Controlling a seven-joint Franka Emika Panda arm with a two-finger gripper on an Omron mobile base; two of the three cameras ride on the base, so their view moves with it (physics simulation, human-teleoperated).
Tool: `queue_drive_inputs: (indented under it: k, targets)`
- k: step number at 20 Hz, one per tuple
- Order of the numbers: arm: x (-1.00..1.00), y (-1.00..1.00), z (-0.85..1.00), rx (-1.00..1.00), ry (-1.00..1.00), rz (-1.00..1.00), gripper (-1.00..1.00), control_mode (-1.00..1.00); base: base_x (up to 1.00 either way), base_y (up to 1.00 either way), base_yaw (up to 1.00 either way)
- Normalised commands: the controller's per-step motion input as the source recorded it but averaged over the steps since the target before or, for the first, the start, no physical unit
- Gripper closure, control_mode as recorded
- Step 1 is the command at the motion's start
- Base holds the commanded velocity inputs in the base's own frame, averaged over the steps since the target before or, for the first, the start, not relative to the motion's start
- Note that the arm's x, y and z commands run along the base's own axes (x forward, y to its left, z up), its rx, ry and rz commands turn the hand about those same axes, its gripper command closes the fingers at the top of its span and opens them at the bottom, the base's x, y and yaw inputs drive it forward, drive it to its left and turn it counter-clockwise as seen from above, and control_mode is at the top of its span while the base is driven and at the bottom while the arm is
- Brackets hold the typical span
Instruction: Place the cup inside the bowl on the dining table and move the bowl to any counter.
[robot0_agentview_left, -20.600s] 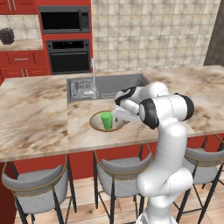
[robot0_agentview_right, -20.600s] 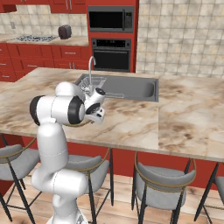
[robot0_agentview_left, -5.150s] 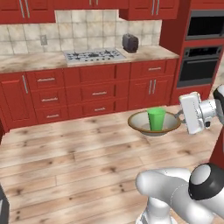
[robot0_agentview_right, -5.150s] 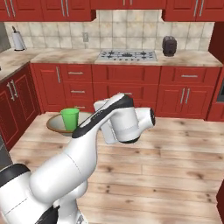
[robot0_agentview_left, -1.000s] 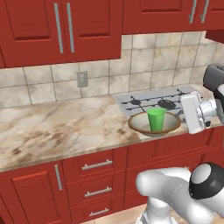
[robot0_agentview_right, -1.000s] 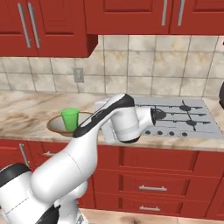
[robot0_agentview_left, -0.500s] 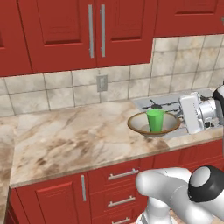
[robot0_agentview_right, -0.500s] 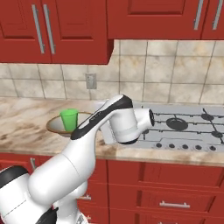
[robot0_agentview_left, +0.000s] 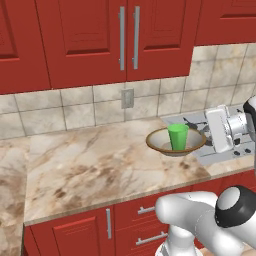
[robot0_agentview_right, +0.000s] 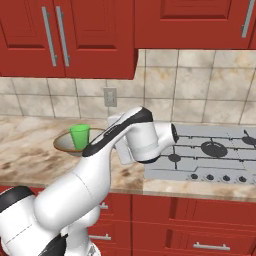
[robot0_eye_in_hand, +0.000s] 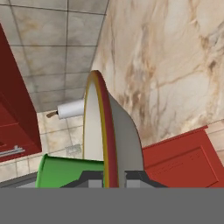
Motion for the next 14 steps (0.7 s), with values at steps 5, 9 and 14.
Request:
queue_drive_inputs:
  k: [5, 9, 14]
  targets:
    - [0.00, 0.00, 0.00, 0.00, 0.00, 0.00, 1.00, 1.00, 0.00, 0.01, 0.00]
    - [0.00, 0.00, 0.00, 0.00, 0.00, 0.00, 1.00, 1.00, 0.00, 0.00, 0.00]
    - [0.00, 0.00, 0.00, 0.00, 0.00, 0.00, 1.00, 1.00, 0.00, 0.00, 0.00]
